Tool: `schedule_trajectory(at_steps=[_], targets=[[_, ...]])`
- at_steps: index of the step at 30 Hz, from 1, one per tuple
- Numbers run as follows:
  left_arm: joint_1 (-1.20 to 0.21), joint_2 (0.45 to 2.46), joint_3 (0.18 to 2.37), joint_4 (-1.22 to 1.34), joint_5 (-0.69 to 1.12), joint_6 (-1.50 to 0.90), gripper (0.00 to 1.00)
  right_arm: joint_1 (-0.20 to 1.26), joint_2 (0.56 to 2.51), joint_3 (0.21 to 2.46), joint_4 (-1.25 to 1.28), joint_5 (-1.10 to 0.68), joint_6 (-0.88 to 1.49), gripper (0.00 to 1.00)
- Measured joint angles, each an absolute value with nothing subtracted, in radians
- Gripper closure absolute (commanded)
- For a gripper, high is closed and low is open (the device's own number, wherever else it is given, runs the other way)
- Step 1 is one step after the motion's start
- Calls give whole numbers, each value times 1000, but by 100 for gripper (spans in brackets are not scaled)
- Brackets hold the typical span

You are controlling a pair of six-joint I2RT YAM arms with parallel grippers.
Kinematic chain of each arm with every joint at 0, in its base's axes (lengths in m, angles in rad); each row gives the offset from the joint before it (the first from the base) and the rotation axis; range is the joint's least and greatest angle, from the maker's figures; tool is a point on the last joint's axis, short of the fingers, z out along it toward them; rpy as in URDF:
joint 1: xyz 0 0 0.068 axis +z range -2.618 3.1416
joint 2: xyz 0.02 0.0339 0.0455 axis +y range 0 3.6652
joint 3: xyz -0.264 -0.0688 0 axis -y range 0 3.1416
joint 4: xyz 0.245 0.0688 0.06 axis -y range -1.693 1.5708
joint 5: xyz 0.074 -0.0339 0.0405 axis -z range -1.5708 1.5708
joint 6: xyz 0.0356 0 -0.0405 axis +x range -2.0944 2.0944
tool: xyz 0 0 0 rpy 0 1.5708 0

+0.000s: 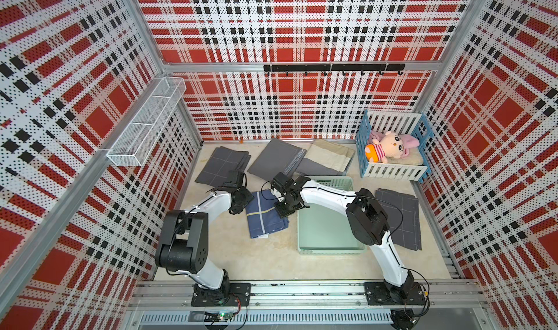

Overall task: Put the folded pillowcase in the basket
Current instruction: Pick up the pillowcase at the center of the board.

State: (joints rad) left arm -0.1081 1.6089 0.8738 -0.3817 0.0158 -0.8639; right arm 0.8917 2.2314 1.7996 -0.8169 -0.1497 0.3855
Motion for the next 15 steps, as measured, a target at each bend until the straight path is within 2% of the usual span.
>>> schedule_trajectory(at_steps=[4,6,8,9,15], targets=[[-109,1668,886,-361,1,-841,64,892,2231,1800,-817,-150,385,100],[-109,1684,892,-342,-7,-834,76,892,2231,1800,-817,-150,385,100],[-113,1695,896,-334,-15,-822,94,892,2231,1800,-817,-150,385,100],[-114,1702,897,-329,-20,-818,100,892,2231,1800,-817,-150,386,100],[-127,1706,901,-322,-27,-795,100,892,2231,1800,-817,-148,388,100]])
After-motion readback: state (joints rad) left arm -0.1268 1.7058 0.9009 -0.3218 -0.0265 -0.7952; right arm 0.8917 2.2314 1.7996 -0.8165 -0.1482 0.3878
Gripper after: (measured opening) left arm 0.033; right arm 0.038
